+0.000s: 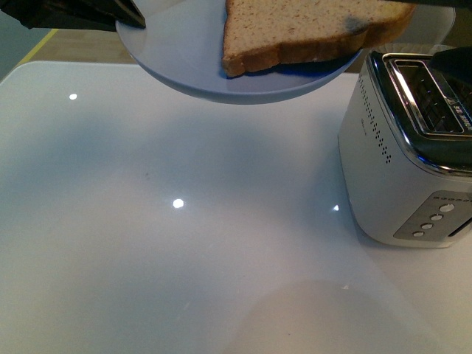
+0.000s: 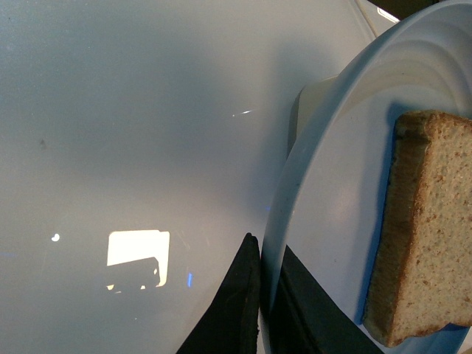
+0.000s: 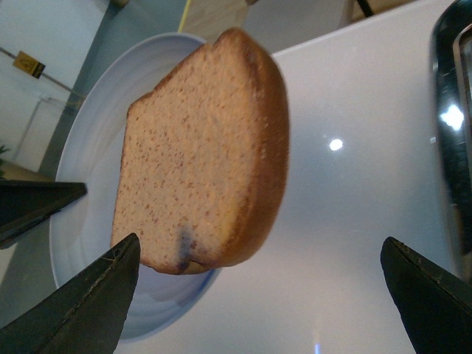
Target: Left arm holds plate, right arm toasts bread
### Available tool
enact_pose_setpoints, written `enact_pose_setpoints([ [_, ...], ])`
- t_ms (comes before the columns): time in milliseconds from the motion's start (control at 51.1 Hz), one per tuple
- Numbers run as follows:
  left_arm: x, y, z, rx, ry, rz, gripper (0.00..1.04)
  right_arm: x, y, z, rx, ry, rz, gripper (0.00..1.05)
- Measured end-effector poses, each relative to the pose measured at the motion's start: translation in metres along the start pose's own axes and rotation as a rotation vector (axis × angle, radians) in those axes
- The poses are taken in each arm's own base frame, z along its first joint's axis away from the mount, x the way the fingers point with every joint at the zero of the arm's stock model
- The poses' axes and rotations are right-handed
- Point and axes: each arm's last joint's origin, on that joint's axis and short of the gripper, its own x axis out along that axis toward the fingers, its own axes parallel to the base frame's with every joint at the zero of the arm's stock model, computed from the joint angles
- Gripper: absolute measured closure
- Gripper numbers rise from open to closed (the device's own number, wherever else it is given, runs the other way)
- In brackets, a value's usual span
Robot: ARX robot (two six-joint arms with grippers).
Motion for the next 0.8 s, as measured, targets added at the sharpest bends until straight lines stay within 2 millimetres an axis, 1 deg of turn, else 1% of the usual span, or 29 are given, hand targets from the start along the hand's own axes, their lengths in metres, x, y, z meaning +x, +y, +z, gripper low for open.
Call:
enact_pose_setpoints([
  [118,0.0,-0.001,-0.001,0.001,0.006,0.001,1.02,0.012,0.004,-0.004,0.027,0.015,0.02,0.09],
  [235,0.001,-0.003,-0.002,0.006,0.011,-0.002,1.02,0.019,0.006,-0.003,0.042,0.011,0.032,0.09],
  [313,0.002,-0.004,-0.002,0.008,0.012,-0.003,1.02,0.022,0.007,-0.001,0.051,0.007,0.039,0.13],
  [431,0.002,-0.005,-0.003,0.009,0.014,-0.005,1.02,0.026,0.008,0.002,0.058,0.0,0.043,0.34],
  [490,0.002,-0.005,-0.003,0.01,0.014,-0.006,1.02,0.027,0.009,0.003,0.06,-0.004,0.046,0.47],
  [548,0.003,-0.006,-0.003,0.011,0.014,-0.006,1.02,0.027,0.009,0.004,0.061,-0.008,0.048,0.53],
  [588,0.003,-0.006,-0.003,0.01,0.015,-0.007,1.02,0.026,0.01,0.005,0.062,-0.013,0.05,0.6],
  [627,0.003,-0.006,-0.003,0.01,0.015,-0.007,1.02,0.025,0.01,0.007,0.064,-0.022,0.049,0.69],
  [646,0.003,-0.007,-0.003,0.009,0.015,-0.008,1.02,0.024,0.01,0.008,0.065,-0.028,0.051,0.75],
  [764,0.003,-0.007,-0.003,0.006,0.016,-0.012,1.02,0.015,0.011,0.018,0.078,-0.072,0.064,0.94],
  [803,0.003,-0.007,-0.003,0.006,0.014,-0.008,1.02,0.011,0.012,0.022,0.082,-0.087,0.074,0.98],
])
